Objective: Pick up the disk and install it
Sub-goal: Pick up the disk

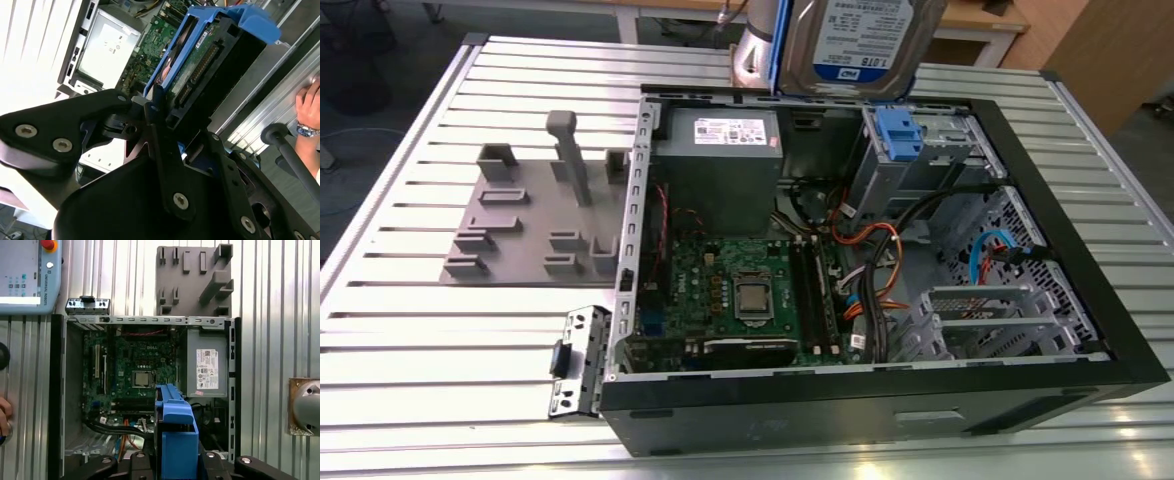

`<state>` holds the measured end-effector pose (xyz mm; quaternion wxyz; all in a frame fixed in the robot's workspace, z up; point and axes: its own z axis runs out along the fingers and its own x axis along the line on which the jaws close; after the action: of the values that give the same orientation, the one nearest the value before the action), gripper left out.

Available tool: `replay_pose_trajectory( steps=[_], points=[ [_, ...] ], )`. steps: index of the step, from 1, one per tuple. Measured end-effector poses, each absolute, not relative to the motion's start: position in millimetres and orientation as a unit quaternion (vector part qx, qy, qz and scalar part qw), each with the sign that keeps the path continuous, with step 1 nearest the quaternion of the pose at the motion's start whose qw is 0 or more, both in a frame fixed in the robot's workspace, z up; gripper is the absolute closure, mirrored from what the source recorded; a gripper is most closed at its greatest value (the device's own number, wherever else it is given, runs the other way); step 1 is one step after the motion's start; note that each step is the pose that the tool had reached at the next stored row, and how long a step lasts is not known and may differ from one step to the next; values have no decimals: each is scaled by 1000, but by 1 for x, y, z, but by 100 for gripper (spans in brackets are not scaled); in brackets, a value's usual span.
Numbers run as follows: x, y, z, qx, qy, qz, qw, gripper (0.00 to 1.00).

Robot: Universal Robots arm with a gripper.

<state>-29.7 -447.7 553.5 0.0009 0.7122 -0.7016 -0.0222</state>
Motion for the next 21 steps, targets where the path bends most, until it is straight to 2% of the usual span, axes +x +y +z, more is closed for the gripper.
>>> replay_pose_trajectory(
  steps=[21],
  points=[
    [-18, -474, 549, 712, -702, -22, 1, 64]
  ],
)
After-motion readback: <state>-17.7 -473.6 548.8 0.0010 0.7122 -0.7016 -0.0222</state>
